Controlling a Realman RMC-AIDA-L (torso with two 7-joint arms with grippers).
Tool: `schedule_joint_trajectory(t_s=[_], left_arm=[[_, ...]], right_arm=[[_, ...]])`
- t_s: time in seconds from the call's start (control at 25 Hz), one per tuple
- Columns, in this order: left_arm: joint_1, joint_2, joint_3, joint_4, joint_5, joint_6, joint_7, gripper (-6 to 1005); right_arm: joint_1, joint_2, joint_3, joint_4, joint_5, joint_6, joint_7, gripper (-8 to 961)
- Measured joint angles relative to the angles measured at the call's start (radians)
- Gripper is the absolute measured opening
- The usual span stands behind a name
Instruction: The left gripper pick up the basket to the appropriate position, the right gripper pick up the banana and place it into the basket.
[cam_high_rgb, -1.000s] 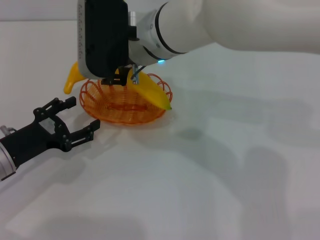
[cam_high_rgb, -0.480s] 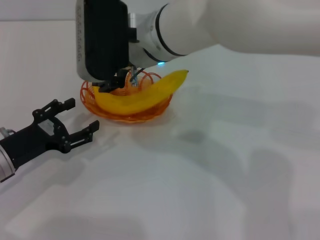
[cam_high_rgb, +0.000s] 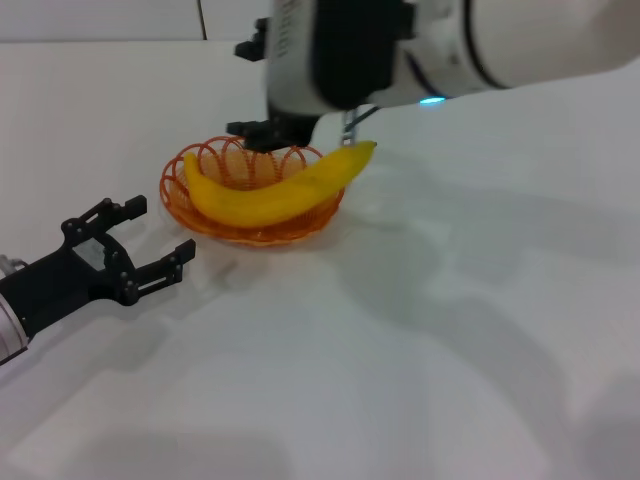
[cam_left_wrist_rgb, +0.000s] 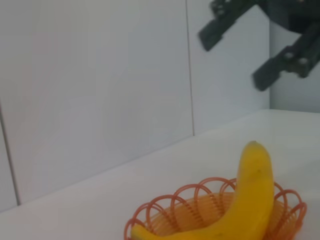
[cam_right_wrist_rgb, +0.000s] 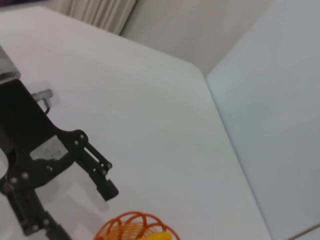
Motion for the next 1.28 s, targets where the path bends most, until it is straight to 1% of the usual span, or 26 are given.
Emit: schedule_joint_trajectory(t_s=[0.08,0.24,0.36,0.48,0.64,0.88,1.0,1.16,1.28], left_arm=[[0.001,0.000,-0.002,0.000,-0.001,0.000,0.000,880],[0.001,0.000,-0.003,0.000,-0.002,0.000,0.003,880],[0.002,0.000,-0.006,0.000,-0.003,0.000,0.007,880],[0.004,0.000,-0.007,0.000,-0.003,0.000,0.007,880],[0.004,0.000,-0.007,0.000,-0.004,0.000,0.007,880],[0.006,0.000,-0.008,0.000,-0.005,0.000,0.008,879],[0.008,0.000,-0.009,0.000,-0.010,0.000,0.011,879],[0.012,0.000,-0.009,0.000,-0.025,0.000,0.021,879],[0.013,0.000,-0.009,0.000,-0.028,0.001,0.022,879]], right_arm=[[-0.027,0.000,0.049,-0.012,0.051,-0.035,-0.043,748],[-0.080,0.000,0.169,-0.001,0.203,-0.107,-0.170,747],[-0.121,0.000,0.261,0.025,0.299,-0.165,-0.266,746],[-0.149,0.000,0.343,0.063,0.360,-0.220,-0.326,745],[-0.175,-0.001,0.447,0.141,0.404,-0.256,-0.386,744],[-0.208,-0.001,0.543,0.259,0.447,-0.261,-0.477,744],[-0.215,-0.002,0.592,0.332,0.477,-0.282,-0.534,744],[-0.217,-0.003,0.669,0.428,0.532,-0.355,-0.637,744],[-0.216,-0.003,0.717,0.487,0.541,-0.382,-0.675,744]])
